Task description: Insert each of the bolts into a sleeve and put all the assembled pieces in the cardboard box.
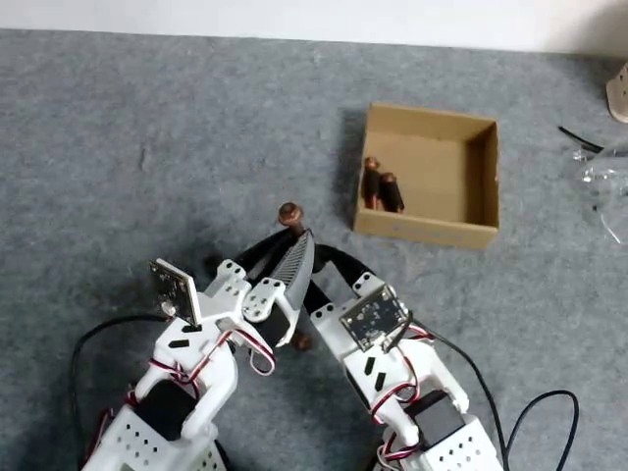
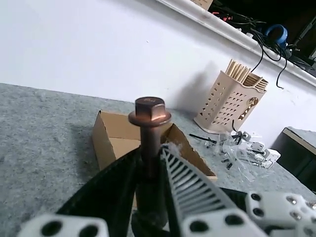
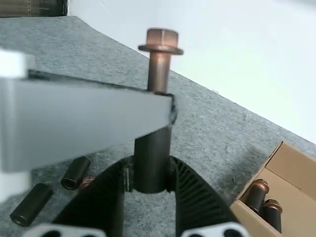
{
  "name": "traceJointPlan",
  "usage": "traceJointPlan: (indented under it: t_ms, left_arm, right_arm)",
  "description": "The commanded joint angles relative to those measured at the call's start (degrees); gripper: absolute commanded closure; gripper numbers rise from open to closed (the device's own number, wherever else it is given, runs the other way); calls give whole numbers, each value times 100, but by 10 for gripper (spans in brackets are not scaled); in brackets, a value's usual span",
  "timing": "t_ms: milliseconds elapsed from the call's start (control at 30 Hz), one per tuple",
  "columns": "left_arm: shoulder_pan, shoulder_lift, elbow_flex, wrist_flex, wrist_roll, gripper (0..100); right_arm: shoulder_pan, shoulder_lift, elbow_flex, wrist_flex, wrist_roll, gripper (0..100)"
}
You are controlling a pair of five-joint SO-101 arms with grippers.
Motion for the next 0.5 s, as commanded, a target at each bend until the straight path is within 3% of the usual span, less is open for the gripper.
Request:
traceJointPlan:
  t_ms: [0,100,267,467]
  left_arm:
    - [-163,-101,-154,-26,-53,993]
    - [-382,-84,-154,-9,-35,993]
    - [75,-84,110,-18,-53,993]
    - [-40,-57,110,-9,-53,993]
  right_arm:
    - [180,-66,734,-22,53,994]
    - [189,-66,743,-22,53,994]
    - [189,-66,743,-22,53,994]
    - [426,-75,734,-22,53,994]
